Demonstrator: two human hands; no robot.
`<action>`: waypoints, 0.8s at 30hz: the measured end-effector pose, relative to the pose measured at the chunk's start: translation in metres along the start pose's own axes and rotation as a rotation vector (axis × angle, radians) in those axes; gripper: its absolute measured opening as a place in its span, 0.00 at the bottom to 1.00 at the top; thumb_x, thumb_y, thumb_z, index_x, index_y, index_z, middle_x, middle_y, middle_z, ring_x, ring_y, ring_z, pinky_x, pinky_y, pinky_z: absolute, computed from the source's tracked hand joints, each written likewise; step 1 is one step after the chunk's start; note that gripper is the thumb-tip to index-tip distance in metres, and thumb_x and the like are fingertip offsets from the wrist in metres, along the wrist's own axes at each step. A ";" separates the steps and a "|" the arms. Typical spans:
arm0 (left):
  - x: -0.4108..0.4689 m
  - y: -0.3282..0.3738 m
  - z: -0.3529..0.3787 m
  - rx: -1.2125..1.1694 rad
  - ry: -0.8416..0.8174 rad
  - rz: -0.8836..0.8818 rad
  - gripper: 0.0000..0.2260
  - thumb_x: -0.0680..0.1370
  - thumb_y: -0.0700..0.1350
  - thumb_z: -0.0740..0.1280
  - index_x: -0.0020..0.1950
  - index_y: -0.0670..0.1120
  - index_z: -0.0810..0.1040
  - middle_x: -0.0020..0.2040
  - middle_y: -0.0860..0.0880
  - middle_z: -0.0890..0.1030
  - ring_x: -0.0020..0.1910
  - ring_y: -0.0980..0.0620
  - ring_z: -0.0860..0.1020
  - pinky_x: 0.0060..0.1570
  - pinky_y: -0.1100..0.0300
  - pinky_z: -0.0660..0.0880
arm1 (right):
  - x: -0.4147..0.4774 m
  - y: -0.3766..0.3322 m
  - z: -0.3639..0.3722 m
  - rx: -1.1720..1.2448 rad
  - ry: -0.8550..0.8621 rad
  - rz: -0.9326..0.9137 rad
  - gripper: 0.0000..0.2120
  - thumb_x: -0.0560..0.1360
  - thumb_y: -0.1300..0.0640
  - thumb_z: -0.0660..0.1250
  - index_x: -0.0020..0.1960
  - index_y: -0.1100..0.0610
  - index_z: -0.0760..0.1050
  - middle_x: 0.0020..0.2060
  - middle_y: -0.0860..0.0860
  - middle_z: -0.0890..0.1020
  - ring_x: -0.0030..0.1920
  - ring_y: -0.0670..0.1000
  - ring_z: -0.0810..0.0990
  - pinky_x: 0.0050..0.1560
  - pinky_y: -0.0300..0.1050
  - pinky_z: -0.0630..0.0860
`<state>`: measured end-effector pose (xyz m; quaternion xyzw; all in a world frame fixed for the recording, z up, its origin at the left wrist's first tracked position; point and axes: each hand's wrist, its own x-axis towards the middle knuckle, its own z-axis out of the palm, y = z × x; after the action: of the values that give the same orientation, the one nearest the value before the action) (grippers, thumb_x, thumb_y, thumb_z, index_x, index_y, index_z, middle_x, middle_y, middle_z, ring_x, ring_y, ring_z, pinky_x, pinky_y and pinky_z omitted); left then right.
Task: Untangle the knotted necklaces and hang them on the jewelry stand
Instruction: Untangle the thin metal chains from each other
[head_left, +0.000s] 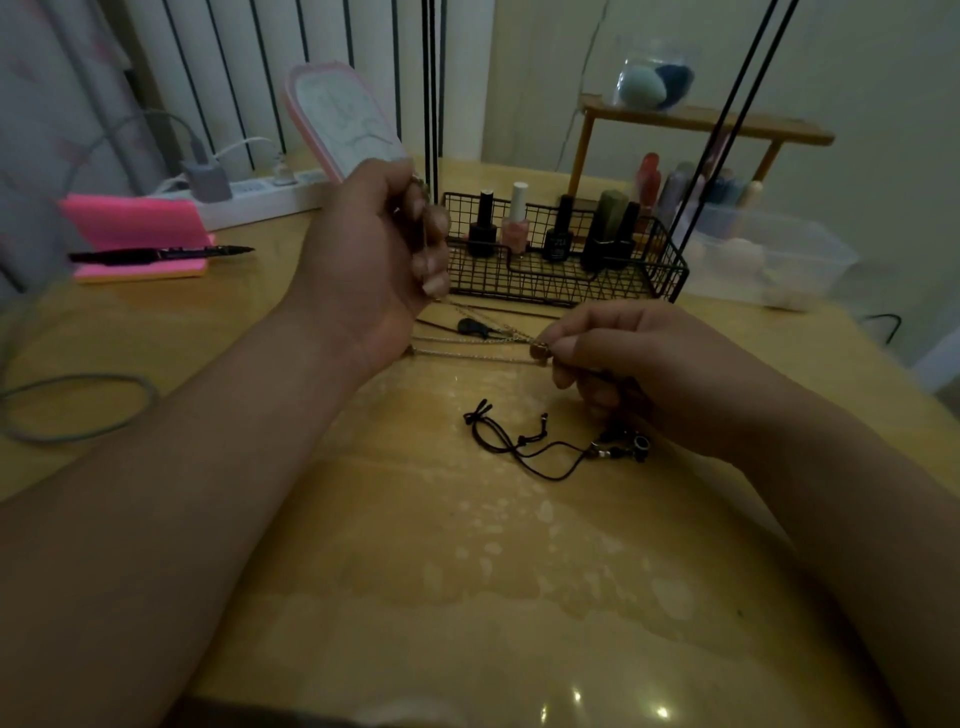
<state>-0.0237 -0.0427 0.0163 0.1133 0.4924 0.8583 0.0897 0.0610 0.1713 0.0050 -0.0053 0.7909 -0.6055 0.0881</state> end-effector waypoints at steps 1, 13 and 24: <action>0.000 -0.001 0.000 0.072 -0.007 0.008 0.12 0.84 0.47 0.59 0.40 0.49 0.68 0.33 0.50 0.70 0.28 0.53 0.61 0.26 0.60 0.58 | 0.000 0.000 -0.001 0.014 -0.012 -0.009 0.07 0.80 0.63 0.67 0.51 0.58 0.84 0.40 0.55 0.83 0.32 0.49 0.73 0.36 0.47 0.68; -0.019 -0.011 0.013 0.993 -0.437 -0.048 0.06 0.82 0.38 0.67 0.55 0.46 0.82 0.44 0.46 0.87 0.25 0.65 0.75 0.26 0.74 0.66 | 0.001 0.001 -0.006 0.010 0.072 -0.225 0.07 0.81 0.66 0.65 0.55 0.61 0.80 0.41 0.57 0.84 0.33 0.51 0.74 0.36 0.44 0.75; -0.019 -0.010 0.011 0.953 -0.538 -0.154 0.04 0.83 0.41 0.68 0.56 0.46 0.81 0.33 0.43 0.83 0.21 0.55 0.67 0.23 0.63 0.64 | 0.004 0.004 -0.007 0.022 0.115 -0.225 0.07 0.80 0.67 0.65 0.54 0.59 0.79 0.39 0.55 0.82 0.33 0.49 0.74 0.37 0.46 0.75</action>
<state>-0.0025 -0.0338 0.0107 0.3204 0.7931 0.4720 0.2136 0.0566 0.1789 0.0027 -0.0582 0.7823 -0.6197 -0.0257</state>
